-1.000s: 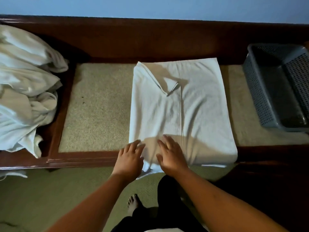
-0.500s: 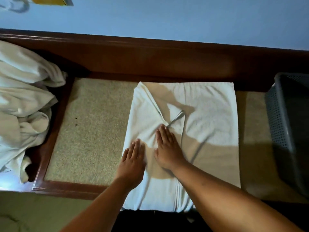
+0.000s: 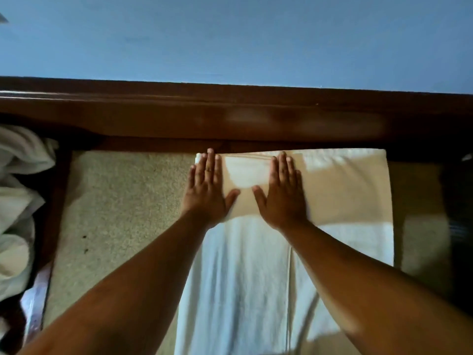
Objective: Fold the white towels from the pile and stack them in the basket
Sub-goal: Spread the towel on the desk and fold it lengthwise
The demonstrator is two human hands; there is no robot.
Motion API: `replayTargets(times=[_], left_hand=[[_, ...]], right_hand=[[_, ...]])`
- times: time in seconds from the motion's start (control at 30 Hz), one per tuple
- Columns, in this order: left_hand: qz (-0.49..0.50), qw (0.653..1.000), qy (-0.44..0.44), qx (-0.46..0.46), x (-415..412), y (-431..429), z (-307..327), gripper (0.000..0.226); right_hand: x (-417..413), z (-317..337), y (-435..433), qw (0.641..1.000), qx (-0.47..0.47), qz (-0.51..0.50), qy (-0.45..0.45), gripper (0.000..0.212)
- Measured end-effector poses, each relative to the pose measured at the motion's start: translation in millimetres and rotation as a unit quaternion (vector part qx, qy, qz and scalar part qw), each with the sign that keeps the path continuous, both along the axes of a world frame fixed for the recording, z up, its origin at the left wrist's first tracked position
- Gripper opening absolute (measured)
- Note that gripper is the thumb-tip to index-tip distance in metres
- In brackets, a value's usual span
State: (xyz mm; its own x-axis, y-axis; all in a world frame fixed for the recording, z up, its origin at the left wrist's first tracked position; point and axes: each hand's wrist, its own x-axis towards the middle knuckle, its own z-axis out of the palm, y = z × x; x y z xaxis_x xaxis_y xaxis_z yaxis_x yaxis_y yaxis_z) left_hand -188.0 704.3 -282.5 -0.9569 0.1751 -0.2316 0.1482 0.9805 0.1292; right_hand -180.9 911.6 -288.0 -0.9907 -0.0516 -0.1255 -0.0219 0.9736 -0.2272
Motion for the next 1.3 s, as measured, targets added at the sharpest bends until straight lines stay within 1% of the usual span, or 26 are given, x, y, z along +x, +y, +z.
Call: replayTargets(times=[0.1, 0.2, 0.3, 0.37, 0.47, 0.57, 0.6, 0.7, 0.8, 0.83, 0.93, 1.03, 1.1, 1.17, 1.23, 1.3], left_hand=[[0.009, 0.999, -0.020, -0.032, -13.5, 5.0, 1.4, 0.096], [0.011, 0.998, -0.039, -0.047, -1.9, 2.1, 7.6, 0.093], [-0.044, 0.998, -0.038, -0.039, 55.0, -11.0, 15.3, 0.088], [-0.055, 0.996, -0.069, -0.027, 110.3, -20.3, 13.4, 0.087], [-0.023, 0.992, -0.122, -0.022, 181.1, -28.6, 23.1, 0.087], [0.001, 0.990, -0.138, -0.043, 218.6, -34.9, 35.0, 0.089], [0.005, 0.991, -0.128, -0.043, 228.2, -36.0, 40.0, 0.089], [0.007, 0.992, -0.122, -0.037, 247.2, -33.9, 45.0, 0.089], [0.010, 0.993, -0.115, -0.023, 257.9, -29.5, 43.4, 0.094], [0.015, 0.991, -0.130, -0.014, 258.2, -28.4, 45.4, 0.092], [0.007, 0.990, -0.140, -0.013, 240.2, -25.2, 52.8, 0.088], [-0.012, 0.991, -0.133, -0.019, 201.5, -21.5, 55.7, 0.084], [-0.015, 0.993, -0.118, -0.021, 172.9, -18.5, 55.8, 0.082], [-0.018, 0.995, -0.095, -0.012, 151.2, -14.6, 53.6, 0.081], [-0.021, 0.997, -0.080, -0.003, 143.0, -11.9, 52.7, 0.080], [-0.022, 0.997, -0.078, 0.002, 142.5, -11.7, 52.9, 0.079]], right_hand=[[-17.0, -1.7, 1.3, 1.000, 0.005, 0.000, -0.023, 0.081], [-14.0, 6.8, 1.5, 0.998, 0.005, -0.002, -0.055, 0.080], [28.2, 24.5, 6.8, 0.998, -0.008, -0.003, -0.064, 0.080], [72.4, 33.0, 9.6, 0.995, -0.030, -0.010, -0.092, 0.081], [132.1, 42.8, 17.1, 0.988, -0.074, -0.047, -0.128, 0.081], [156.5, 53.4, 17.5, 0.978, -0.101, -0.098, -0.154, 0.080], [161.8, 58.4, 15.2, 0.969, -0.121, -0.134, -0.167, 0.080], [162.4, 61.5, 11.4, 0.928, -0.190, -0.238, -0.214, 0.077], [150.6, 60.9, 14.0, 0.912, -0.202, -0.261, -0.244, 0.069], [142.3, 60.8, 15.0, 0.908, -0.209, -0.268, -0.244, 0.067], [104.0, 61.8, 16.9, 0.907, -0.231, -0.277, -0.217, 0.061], [53.0, 65.5, 17.6, 0.904, -0.243, -0.294, -0.193, 0.059], [19.7, 64.9, 18.7, 0.913, -0.225, -0.287, -0.184, 0.059], [-8.9, 63.4, 19.3, 0.922, -0.197, -0.272, -0.191, 0.054], [-30.2, 64.3, 20.6, 0.935, -0.169, -0.244, -0.196, 0.046], [-43.8, 65.3, 24.2, 0.946, -0.159, -0.227, -0.168, 0.047]])
